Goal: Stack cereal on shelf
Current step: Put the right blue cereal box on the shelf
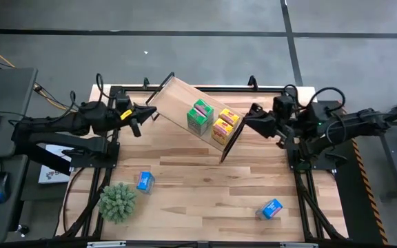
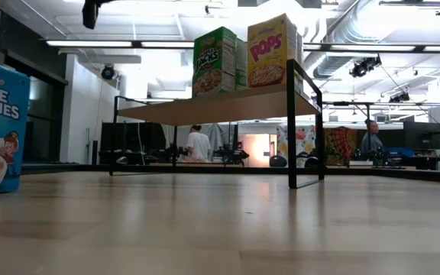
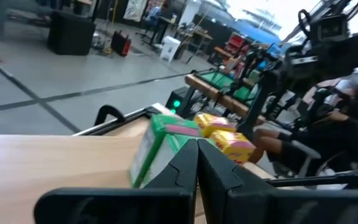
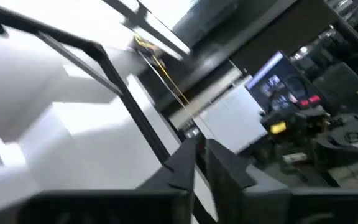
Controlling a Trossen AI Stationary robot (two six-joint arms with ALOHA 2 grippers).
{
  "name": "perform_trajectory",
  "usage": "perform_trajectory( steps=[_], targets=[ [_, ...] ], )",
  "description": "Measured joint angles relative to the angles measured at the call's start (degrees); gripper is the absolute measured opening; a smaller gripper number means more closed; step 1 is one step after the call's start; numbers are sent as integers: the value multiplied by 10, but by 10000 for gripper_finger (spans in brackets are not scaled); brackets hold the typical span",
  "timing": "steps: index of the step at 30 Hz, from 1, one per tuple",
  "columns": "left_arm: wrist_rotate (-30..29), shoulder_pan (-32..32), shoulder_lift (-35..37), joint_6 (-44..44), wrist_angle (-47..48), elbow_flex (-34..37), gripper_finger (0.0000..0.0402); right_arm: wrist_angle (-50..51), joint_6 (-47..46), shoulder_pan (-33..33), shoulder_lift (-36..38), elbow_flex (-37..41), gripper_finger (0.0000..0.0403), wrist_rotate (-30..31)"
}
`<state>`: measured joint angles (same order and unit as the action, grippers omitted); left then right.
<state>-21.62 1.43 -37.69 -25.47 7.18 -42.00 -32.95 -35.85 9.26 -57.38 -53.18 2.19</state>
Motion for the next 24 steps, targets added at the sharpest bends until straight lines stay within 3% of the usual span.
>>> perform_trajectory(
  steps=[5,13,19,24],
  targets=[
    [-5,-28,-7,-7,-12,0,0,174,35,0,-30,-104,129,-26],
    [-5,-52,-37,-30,-10,0,0,711,98,44,-136,-395,281,-71],
    [-4,-68,-54,-30,-9,0,0,1070,14,123,-228,-541,317,-94],
    [-4,-68,-63,-30,-9,0,0,1190,-30,221,-277,-546,319,-94]
  ],
)
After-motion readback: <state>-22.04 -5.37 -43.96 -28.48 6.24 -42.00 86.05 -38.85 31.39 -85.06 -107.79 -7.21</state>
